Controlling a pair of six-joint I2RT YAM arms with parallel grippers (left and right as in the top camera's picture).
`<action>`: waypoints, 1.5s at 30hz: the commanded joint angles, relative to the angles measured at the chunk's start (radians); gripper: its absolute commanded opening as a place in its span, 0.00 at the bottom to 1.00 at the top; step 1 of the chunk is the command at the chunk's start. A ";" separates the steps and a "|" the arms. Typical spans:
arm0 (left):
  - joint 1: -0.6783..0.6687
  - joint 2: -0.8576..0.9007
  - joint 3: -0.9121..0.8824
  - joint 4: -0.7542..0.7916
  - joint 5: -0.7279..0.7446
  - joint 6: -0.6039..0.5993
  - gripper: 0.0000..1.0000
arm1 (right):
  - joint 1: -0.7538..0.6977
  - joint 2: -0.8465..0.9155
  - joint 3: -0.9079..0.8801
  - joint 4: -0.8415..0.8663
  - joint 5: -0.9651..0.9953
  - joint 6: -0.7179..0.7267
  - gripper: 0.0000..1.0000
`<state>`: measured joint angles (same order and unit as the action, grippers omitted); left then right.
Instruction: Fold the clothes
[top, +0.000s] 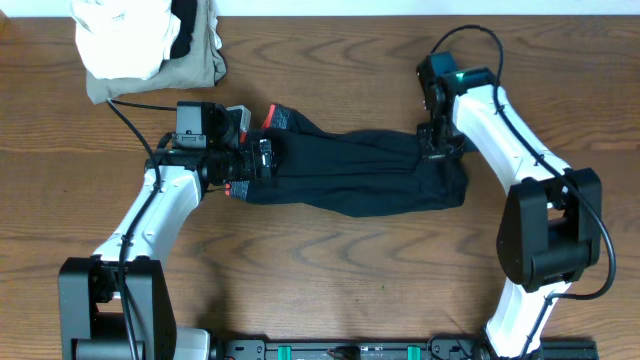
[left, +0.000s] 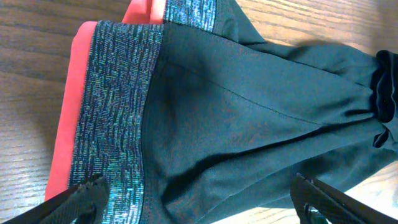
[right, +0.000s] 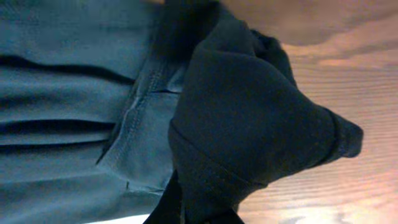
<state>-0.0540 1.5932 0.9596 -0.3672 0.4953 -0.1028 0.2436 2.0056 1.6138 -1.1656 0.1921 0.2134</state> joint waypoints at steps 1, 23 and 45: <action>0.005 -0.013 -0.006 -0.002 0.010 0.017 0.95 | 0.008 0.001 0.077 -0.027 0.016 0.039 0.01; 0.005 -0.013 -0.006 -0.002 0.010 0.017 0.95 | 0.179 0.009 0.079 0.027 -0.070 0.044 0.01; 0.005 -0.013 -0.006 -0.002 0.010 0.017 0.95 | 0.282 0.010 -0.078 0.233 -0.254 0.064 0.32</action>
<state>-0.0540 1.5932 0.9596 -0.3672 0.4953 -0.1028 0.5068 2.0056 1.5394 -0.9405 -0.0166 0.2707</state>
